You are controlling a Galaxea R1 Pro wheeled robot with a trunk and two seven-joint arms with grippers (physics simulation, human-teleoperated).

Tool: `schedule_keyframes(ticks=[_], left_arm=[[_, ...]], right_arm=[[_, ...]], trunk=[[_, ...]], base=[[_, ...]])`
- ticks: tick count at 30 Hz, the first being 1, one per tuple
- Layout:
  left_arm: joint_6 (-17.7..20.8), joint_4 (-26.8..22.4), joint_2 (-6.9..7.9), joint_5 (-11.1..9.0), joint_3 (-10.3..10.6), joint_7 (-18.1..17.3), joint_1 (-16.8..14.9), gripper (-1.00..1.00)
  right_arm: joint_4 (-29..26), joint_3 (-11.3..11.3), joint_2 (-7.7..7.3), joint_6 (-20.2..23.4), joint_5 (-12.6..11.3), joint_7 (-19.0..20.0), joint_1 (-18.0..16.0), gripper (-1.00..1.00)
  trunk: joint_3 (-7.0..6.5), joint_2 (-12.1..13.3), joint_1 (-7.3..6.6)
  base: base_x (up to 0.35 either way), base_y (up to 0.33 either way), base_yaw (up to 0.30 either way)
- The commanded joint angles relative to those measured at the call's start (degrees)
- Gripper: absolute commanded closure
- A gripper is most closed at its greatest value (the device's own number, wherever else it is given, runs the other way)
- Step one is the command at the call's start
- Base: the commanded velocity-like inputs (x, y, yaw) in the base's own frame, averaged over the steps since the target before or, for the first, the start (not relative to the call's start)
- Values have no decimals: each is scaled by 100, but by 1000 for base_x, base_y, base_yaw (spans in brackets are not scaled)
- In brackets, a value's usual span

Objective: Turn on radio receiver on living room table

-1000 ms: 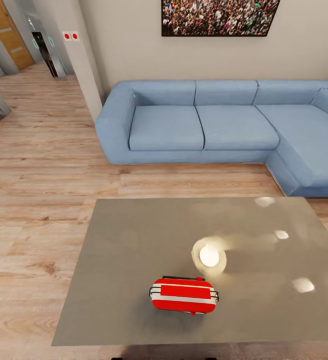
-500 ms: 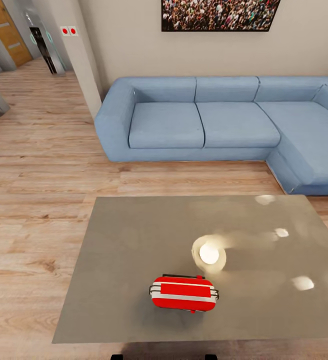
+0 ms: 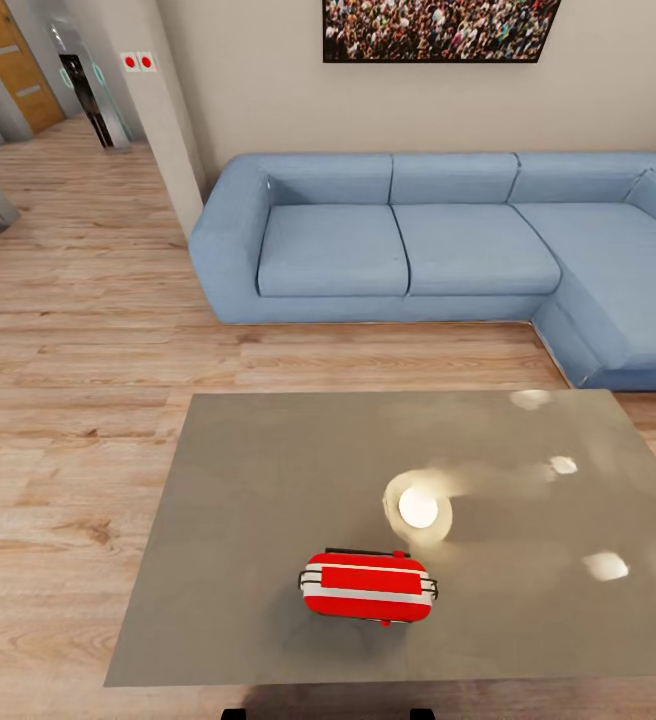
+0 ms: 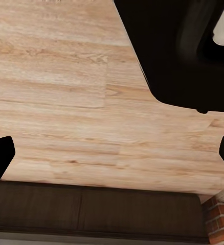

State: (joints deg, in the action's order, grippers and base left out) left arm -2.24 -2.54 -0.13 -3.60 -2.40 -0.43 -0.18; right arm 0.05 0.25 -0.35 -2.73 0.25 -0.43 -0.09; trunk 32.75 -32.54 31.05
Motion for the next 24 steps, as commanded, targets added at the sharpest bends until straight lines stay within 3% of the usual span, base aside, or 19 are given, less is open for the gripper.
schedule_keyframes(ticks=[1, 8, 11, 13, 14, 15, 17, 20, 21, 24], left_arm=[[-2, -10, -12, 0, 1, 0, 0, -100], [3, -130, -201, 18, 37, 14, 0, -100], [75, -538, -251, 31, 48, 11, 0, -100], [221, -1035, -265, 40, 53, 6, 0, -100], [471, -1532, -260, 32, 57, -4, 0, -100], [975, -2373, -251, 25, 61, -19, 0, -100], [1703, -3497, -246, 20, 63, -53, 0, -100], [2600, -5091, -237, 18, 70, -254, 0, -100], [2823, -5546, -236, 18, 71, -359, 0, -100], [3201, -6319, -234, 13, 72, -587, 0, -100]], right_arm=[[0, 2, -3, 0, 22, 3, 0, -100], [-17, -19, -48, 29, 244, 4, 0, -100], [-240, -28, -76, 65, 313, -1, -29, -100], [-675, -30, -93, 168, 337, -22, -42, -100], [-1165, -32, -141, 401, 349, -36, -48, -100], [-1995, -34, -242, 955, 358, -55, -55, -100], [-3138, -54, -374, 1740, 360, -75, -59, -100], [-4817, -85, -543, 2582, 360, -93, -61, -100], [-5300, -92, -572, 2761, 361, -100, -61, -100], [-6117, -100, -603, 3073, 361, -120, -74, -100]], trunk=[[0, 0, 0], [0, 0, 0], [0, 0, 0], [0, 0, 0], [0, 0, 0], [0, 0, 0], [0, 0, 0], [0, 0, 0], [0, 0, 0], [0, 0, 0]], base=[[0, 0, 0], [0, 0, 0], [0, 0, 0], [0, 0, 0], [0, 0, 0], [0, 0, 0], [0, 0, 0], [0, 0, 0], [0, 0, 0], [0, 0, 0]])
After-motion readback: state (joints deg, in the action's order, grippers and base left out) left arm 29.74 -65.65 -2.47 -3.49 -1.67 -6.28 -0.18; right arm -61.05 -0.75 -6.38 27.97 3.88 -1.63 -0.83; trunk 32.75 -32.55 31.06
